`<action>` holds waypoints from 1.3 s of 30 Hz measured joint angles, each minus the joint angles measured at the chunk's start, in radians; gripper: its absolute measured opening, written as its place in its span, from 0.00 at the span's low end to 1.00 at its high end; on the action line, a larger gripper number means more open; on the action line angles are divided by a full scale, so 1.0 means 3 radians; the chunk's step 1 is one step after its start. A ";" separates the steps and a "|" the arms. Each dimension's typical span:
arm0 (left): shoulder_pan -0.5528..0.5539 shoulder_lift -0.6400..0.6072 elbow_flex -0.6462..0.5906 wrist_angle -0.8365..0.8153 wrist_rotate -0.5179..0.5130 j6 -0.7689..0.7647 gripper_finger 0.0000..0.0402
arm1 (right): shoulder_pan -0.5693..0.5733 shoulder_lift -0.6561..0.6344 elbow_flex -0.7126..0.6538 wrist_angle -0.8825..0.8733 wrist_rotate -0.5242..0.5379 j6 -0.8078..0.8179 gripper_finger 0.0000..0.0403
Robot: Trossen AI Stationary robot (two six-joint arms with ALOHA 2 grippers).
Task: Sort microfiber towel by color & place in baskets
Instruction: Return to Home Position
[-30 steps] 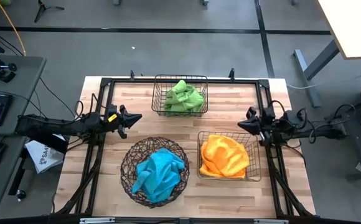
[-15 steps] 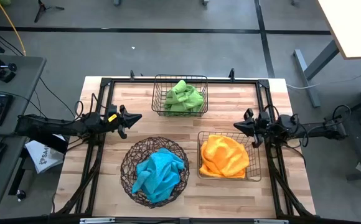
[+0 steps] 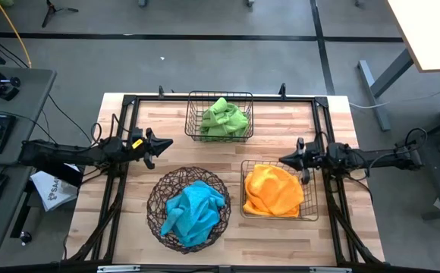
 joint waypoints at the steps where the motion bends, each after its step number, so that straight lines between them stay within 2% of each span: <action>1: 0.0000 -0.0044 0.0000 -0.0051 -0.0001 -0.0001 0.00 | 0.0000 -0.0027 0.0000 -0.0076 0.0000 0.0000 0.00; 10: 0.0000 -0.0963 -0.0001 -0.0664 -0.0001 0.0000 0.00 | -0.0003 -0.0519 0.0000 -0.0182 -0.0048 -0.0001 0.00; 14: 0.0000 -0.1308 -0.0001 -0.0774 -0.0002 -0.0001 0.00 | -0.0003 -0.0518 0.0000 -0.0116 -0.0046 0.0000 0.00; 19: 0.0001 -0.1309 0.0004 -0.0563 0.0003 0.0003 0.00 | -0.0003 -0.0493 0.0000 -0.0135 -0.0043 0.0000 0.00; 39: 0.0001 -0.1297 0.0002 -0.0605 0.0002 0.0000 0.00 | -0.0003 -0.0480 0.0000 -0.0188 -0.0043 0.0000 0.00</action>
